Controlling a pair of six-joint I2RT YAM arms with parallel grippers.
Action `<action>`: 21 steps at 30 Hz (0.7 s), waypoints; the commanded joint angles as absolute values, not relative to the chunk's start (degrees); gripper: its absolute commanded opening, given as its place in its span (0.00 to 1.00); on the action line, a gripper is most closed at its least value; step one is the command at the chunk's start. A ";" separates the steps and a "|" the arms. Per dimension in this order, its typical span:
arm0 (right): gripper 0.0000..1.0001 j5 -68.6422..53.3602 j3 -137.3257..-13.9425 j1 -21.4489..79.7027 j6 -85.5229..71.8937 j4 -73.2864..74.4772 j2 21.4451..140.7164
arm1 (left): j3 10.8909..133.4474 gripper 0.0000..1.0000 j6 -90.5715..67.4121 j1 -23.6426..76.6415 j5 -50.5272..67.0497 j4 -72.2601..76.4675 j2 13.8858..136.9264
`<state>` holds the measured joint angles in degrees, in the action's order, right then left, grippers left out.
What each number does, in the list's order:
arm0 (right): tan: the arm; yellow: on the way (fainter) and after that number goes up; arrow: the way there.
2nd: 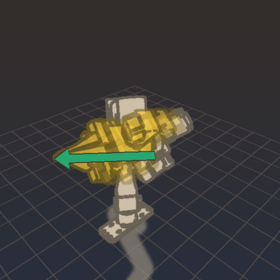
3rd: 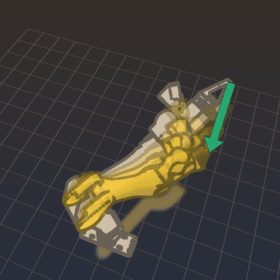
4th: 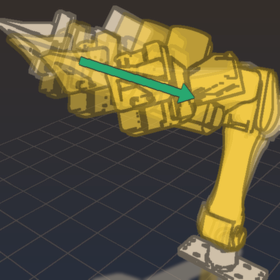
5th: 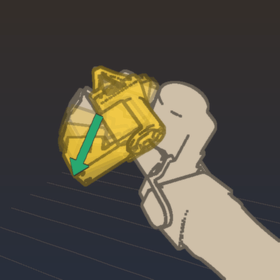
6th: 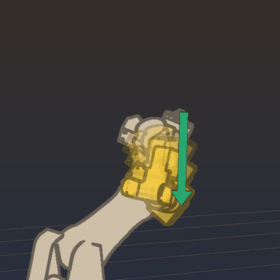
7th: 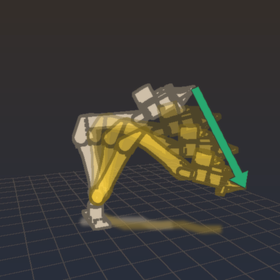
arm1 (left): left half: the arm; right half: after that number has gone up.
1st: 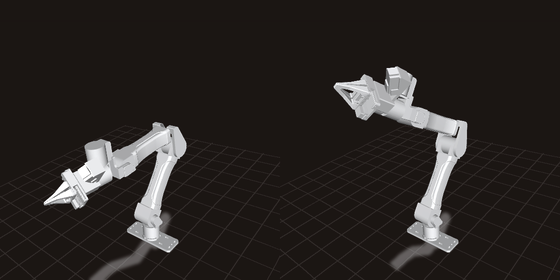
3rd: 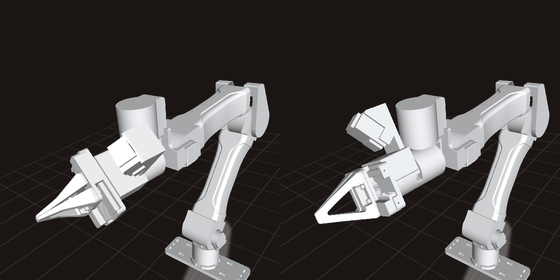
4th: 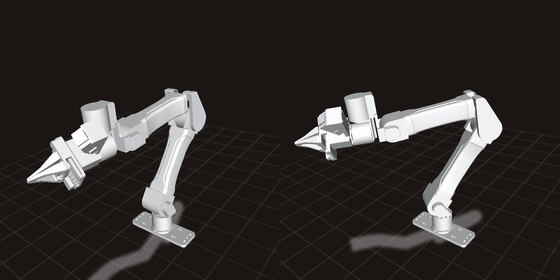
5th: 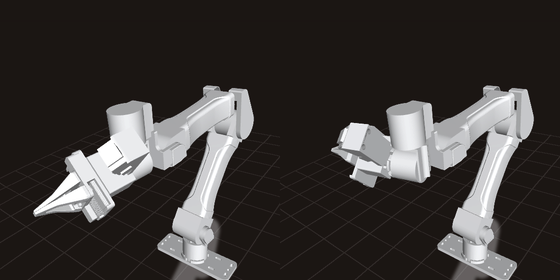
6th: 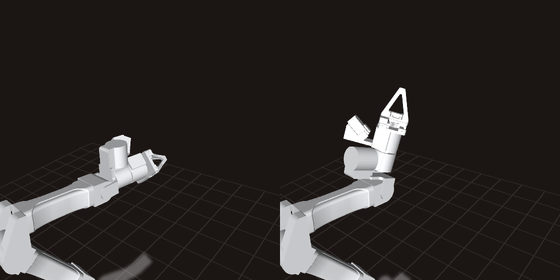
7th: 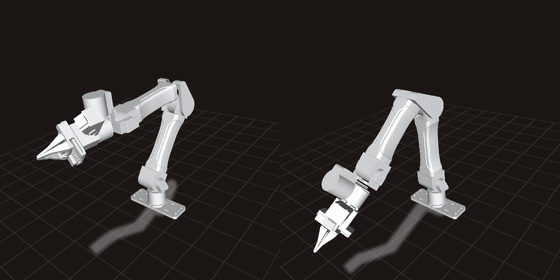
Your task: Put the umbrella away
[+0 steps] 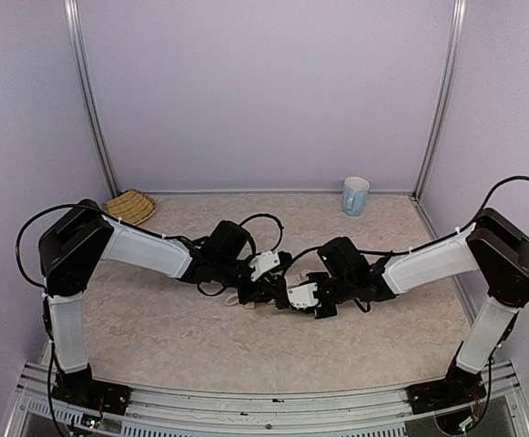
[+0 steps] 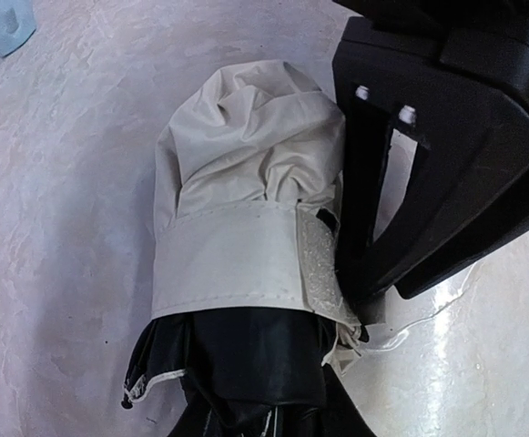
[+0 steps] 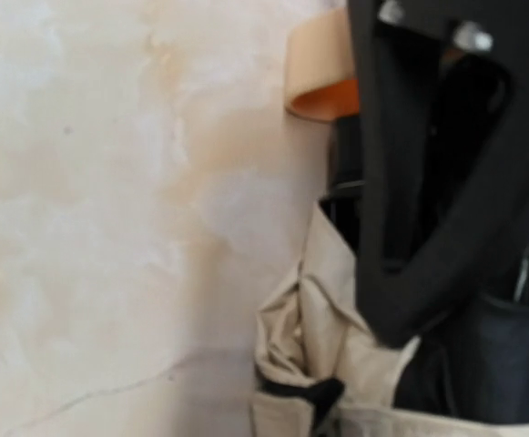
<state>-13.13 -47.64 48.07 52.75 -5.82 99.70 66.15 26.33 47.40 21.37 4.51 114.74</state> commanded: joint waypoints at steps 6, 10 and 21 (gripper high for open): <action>0.11 -6.27 -47.00 49.15 52.65 -10.85 101.25 | 65.21 0.18 28.50 47.81 19.42 -5.37 119.47; 0.00 -7.76 -46.83 49.31 52.87 -9.24 100.75 | 65.77 0.08 28.57 47.81 18.62 -6.18 119.87; 0.00 -16.83 -43.05 51.03 43.80 -11.29 91.43 | 66.48 0.00 27.33 48.08 9.25 -5.89 120.65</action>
<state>-9.67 -46.00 49.69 49.65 -8.12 98.83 68.14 27.44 47.72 20.12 2.76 115.61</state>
